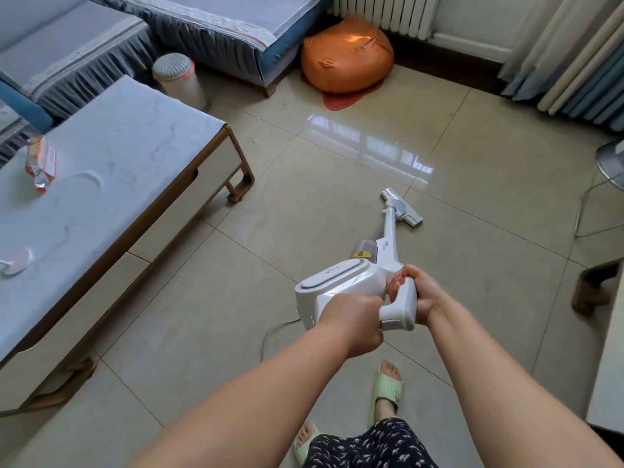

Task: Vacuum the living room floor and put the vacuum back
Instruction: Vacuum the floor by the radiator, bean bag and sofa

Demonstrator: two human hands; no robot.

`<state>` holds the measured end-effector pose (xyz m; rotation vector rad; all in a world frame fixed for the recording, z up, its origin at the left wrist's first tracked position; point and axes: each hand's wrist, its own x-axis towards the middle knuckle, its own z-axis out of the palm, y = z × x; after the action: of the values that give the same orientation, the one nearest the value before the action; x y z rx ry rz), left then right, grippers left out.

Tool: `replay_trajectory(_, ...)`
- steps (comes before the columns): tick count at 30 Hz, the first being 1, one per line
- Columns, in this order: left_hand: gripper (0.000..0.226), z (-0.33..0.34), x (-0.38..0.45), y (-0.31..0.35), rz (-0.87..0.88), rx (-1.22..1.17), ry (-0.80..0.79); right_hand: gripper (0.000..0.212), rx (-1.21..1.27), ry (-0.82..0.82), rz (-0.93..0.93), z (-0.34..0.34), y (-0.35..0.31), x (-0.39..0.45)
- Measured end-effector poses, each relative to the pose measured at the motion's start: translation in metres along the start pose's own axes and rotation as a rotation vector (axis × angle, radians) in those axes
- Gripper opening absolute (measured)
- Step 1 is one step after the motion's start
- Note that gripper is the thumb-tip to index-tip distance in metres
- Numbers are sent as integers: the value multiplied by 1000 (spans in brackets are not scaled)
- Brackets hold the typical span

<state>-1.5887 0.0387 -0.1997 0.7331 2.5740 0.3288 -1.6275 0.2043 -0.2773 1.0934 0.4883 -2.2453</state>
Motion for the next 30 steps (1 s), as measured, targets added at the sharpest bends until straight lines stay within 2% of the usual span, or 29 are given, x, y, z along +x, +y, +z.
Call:
replay_trajectory(5,13,-17,59,31,-10,-6,10,18,-15,124,-18,-2,-68,-3)
replay_trajectory(9,14,-25,91,47,-34,-4,10,23,-7,99,-14,-4,-104,-6)
replay_trajectory(14,21,-29,96,47,-59,0,-1,24,-24,110,-17,1,-107,-5)
replay_trajectory(17,14,-29,78,38,-64,15,-6,22,-4,100,-19,3,-86,-7)
replay_trajectory(21,24,-20,40,24,-73,25,-19,22,-5,104,12,0,-44,-11)
replay_trajectory(30,22,41,-136,7,-119,20,-18,21,-85,86,61,-30,130,-38)
